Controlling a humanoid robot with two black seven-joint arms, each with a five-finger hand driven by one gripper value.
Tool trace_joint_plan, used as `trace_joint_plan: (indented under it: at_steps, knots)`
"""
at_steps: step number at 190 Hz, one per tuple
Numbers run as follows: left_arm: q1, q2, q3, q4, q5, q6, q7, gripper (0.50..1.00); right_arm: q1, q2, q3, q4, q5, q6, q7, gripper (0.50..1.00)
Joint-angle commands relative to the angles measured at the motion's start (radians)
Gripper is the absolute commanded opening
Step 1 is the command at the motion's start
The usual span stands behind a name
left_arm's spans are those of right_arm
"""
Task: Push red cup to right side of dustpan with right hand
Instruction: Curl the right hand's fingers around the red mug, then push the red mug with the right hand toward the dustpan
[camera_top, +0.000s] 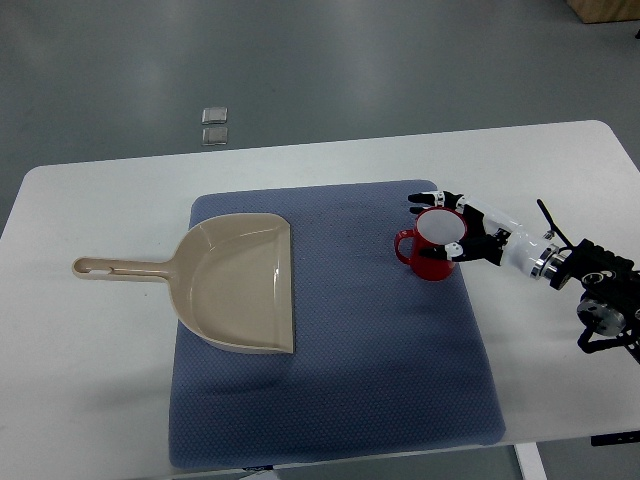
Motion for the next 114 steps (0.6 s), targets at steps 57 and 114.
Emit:
trace_joint_plan:
  at_steps: [57,114]
  knots:
    - [0.001,0.000,-0.001,0.000,0.000,0.000,0.000,1.000,-0.008,0.018,-0.008,-0.002,0.000,-0.004,0.000,0.934]
    - [0.001,0.000,0.000,0.000,0.000,0.000,0.000,1.000,-0.023,0.019,-0.014,-0.003,0.000,-0.006,0.000,0.932]
